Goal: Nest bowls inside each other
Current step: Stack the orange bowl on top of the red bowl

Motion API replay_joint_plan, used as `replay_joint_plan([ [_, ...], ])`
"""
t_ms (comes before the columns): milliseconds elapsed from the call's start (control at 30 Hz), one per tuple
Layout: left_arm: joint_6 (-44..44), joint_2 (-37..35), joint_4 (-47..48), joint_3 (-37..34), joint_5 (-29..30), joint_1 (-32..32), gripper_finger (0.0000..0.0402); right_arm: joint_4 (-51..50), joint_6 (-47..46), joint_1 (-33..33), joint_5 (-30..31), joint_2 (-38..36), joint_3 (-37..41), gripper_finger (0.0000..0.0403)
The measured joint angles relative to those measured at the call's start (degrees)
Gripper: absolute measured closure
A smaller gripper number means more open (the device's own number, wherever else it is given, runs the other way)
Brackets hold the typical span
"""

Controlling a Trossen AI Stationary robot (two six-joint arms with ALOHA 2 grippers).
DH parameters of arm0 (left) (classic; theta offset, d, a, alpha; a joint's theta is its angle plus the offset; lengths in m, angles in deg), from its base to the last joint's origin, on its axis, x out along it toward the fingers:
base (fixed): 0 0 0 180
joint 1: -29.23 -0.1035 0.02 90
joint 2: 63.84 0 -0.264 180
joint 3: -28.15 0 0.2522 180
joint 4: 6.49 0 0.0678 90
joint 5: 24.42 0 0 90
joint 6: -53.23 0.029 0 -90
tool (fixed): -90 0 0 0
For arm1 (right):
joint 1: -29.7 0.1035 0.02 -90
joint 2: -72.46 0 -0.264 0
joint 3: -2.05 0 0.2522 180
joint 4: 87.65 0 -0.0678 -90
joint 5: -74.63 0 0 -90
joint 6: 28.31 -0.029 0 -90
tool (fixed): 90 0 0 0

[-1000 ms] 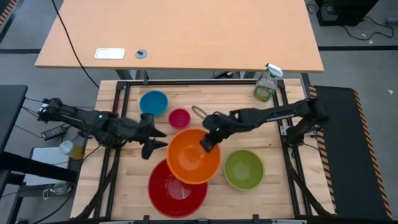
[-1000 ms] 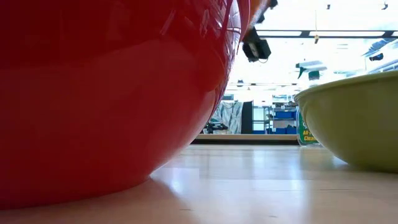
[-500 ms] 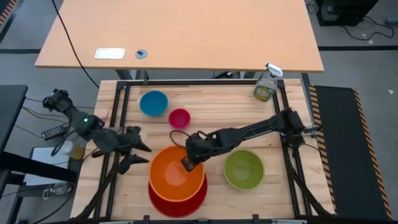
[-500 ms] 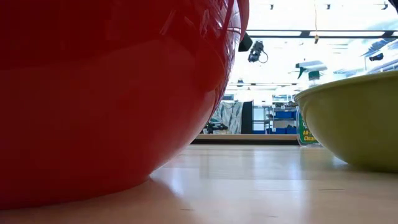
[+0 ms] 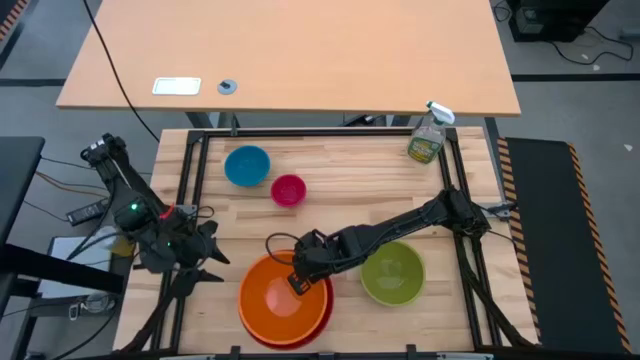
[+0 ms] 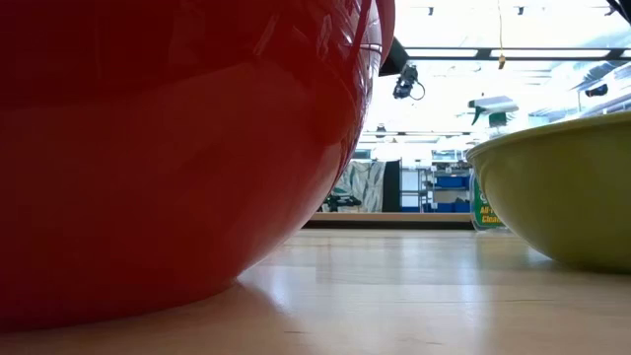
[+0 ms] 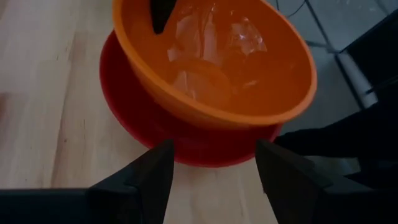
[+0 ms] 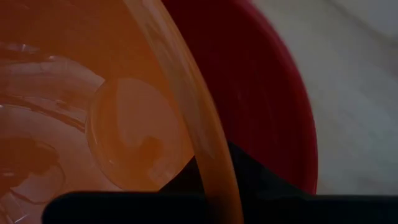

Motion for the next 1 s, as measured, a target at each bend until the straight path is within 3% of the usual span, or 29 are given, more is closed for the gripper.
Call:
replay_joint_plan([
  [200, -0.9, 3.6, -0.2, 0.0, 4.2, 4.6, 0.0173, 0.0, -0.8, 1.2, 0.1, 1.3, 0.1, 0.0369],
  [400, -3.6, 4.5, -0.4, -0.1, 4.7, 5.5, 0.0173, -1.0, -0.6, 1.3, 1.6, 1.6, 0.1, 0.0369],
  [833, -3.3, 4.5, -3.8, -0.1, 4.8, 5.6, 0.0173, 0.0, -2.1, -1.7, -7.6, 1.6, 0.1, 0.033],
  [1000, 3.1, 5.9, -3.8, -0.1, 4.7, 7.8, 0.0173, 0.0, -2.5, -2.3, -9.7, 1.6, 0.1, 0.0324],
])
